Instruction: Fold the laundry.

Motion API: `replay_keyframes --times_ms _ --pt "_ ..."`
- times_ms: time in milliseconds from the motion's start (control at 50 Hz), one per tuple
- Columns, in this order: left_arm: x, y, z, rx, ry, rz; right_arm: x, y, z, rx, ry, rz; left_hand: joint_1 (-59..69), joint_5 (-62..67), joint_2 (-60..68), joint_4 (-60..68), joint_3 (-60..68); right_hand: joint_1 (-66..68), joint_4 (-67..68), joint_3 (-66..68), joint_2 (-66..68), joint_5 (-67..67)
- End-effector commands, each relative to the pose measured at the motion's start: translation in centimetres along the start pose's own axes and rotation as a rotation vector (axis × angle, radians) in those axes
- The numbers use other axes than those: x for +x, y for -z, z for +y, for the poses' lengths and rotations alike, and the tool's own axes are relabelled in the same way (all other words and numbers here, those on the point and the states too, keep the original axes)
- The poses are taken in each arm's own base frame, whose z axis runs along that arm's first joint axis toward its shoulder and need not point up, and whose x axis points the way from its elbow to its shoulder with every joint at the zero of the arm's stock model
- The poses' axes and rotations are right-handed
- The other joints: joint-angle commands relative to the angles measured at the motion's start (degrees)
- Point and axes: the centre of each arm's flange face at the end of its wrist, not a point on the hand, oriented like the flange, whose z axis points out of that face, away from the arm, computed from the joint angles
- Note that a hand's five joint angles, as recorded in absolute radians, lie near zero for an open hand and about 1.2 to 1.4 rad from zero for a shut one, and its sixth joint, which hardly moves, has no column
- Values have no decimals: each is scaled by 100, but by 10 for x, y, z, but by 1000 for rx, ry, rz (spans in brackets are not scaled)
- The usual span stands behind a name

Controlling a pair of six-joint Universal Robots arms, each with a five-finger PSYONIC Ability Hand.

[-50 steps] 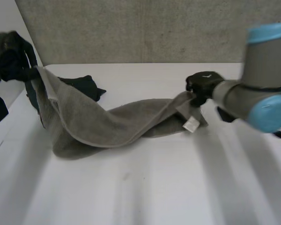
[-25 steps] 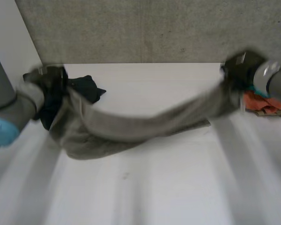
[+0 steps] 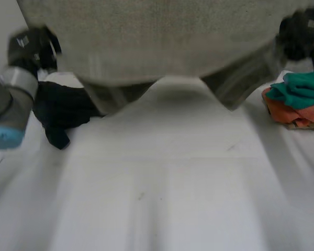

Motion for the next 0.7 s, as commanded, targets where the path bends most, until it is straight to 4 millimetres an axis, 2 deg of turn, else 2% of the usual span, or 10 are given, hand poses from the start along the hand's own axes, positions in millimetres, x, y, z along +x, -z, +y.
replay_keyframes --times_ms 20,60,140,320,360,380,480,540,700 --pt "-7 35 85 -234 -47 56 -43 46 71 -274 -59 -212 1404 1353 1135 1143 1180 1572 1148 1179 1265 1216" --pt "-7 46 104 -294 -78 78 -57 61 89 -345 -47 -274 1404 1353 1135 1143 1180 1572 1148 1179 1265 1216" --pt "-12 54 120 -348 -141 100 -69 77 108 -442 -25 -328 1404 1353 1135 1143 1180 1572 1148 1179 1265 1216" --pt "-13 67 116 -406 -206 120 -63 87 110 -607 -75 -276 1404 1353 1135 1143 1180 1572 1148 1179 1265 1216" --pt "-11 69 114 -408 -210 137 -63 89 108 -621 -94 -268 369 318 100 108 145 1572 1148 1179 1265 1216" --pt "-9 71 113 -406 -214 155 -64 90 106 -627 -112 -268 -686 -737 -955 -947 -911 1572 1148 1179 1265 1216" --pt "-2 79 113 -401 -268 240 -68 95 104 -635 -154 -273 -2224 -2276 -2494 -2486 -2449 1572 1148 1179 1265 1216" --pt "-2 82 114 -387 -348 283 -72 98 102 -628 -165 -284 -2880 -2932 -3150 -3142 -3105 1572 1148 1179 1265 1216" --pt "-11 92 124 -370 -538 348 -76 100 102 -632 -177 -291 -3589 -3641 -3859 -3851 -3814 1572 1148 1179 1265 1216"
